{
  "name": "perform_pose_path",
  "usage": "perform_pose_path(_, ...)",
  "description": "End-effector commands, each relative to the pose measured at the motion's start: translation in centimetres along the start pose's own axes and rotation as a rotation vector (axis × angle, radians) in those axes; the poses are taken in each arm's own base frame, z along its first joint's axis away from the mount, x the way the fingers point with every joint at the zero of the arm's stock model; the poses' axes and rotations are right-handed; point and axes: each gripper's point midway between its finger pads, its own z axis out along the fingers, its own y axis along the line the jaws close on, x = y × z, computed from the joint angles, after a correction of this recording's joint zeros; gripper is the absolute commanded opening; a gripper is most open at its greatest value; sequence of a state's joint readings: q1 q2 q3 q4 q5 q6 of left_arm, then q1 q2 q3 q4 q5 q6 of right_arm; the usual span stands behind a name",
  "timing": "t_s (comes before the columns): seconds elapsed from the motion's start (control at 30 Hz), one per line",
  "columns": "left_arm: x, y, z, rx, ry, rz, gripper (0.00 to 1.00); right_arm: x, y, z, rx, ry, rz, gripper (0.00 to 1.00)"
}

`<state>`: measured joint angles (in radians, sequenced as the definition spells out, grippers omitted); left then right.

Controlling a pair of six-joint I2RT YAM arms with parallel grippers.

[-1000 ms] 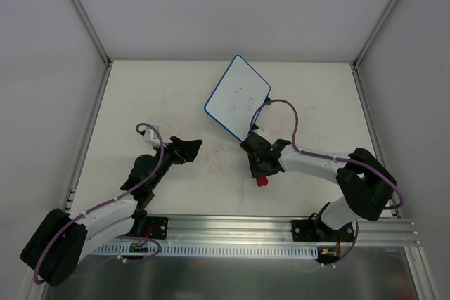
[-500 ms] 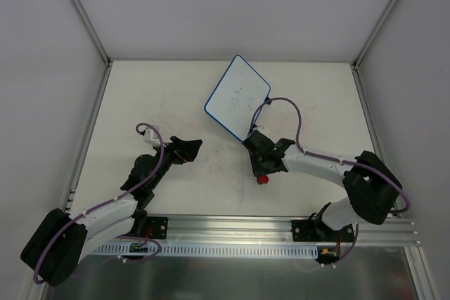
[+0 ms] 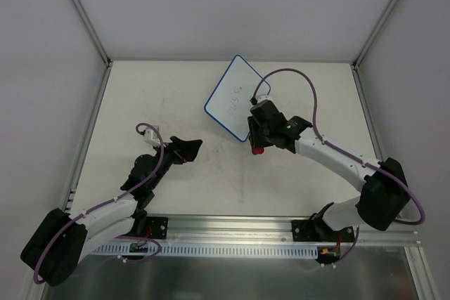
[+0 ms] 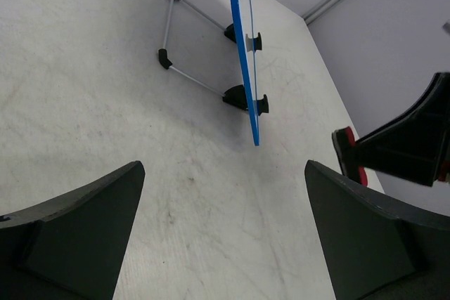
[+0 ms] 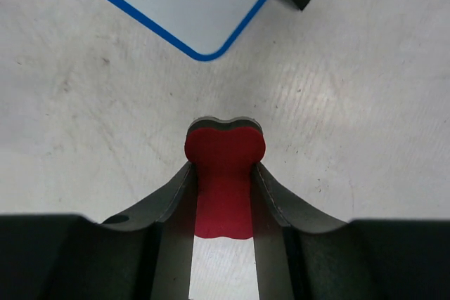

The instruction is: Erase the whiteboard

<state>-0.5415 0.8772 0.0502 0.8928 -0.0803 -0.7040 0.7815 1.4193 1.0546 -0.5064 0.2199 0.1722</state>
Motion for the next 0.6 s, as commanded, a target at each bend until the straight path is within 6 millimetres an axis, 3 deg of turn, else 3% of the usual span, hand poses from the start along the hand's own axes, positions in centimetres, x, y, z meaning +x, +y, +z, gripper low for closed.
perform_pose_path(0.0,-0.8,-0.6,0.1,0.037,-0.029,0.016,0.99,-3.5,0.5,-1.6,-0.066,-0.049,-0.040,0.01)
perform_pose_path(0.13,-2.0,-1.7,0.9,0.061,-0.053,0.060,0.99,-7.4,1.5,-1.7,-0.126,-0.086,-0.039,0.00)
perform_pose_path(0.2,-2.8,-2.3,1.7,0.075,-0.077,0.078,0.99,-8.4,1.8,-1.1,-0.141,-0.081,-0.038,0.00)
perform_pose_path(0.33,-3.6,-3.9,4.8,0.114,-0.089,0.078,0.84,-11.3,3.7,-1.0,-0.231,-0.120,-0.050,0.00)
perform_pose_path(0.4,-4.3,-5.0,5.9,0.148,-0.111,0.056,0.82,-12.4,4.8,-1.2,-0.308,-0.126,-0.041,0.00)
perform_pose_path(0.57,-4.7,-5.8,8.8,0.196,-0.154,0.017,0.92,-14.8,4.9,-1.0,-0.399,-0.155,0.022,0.00)
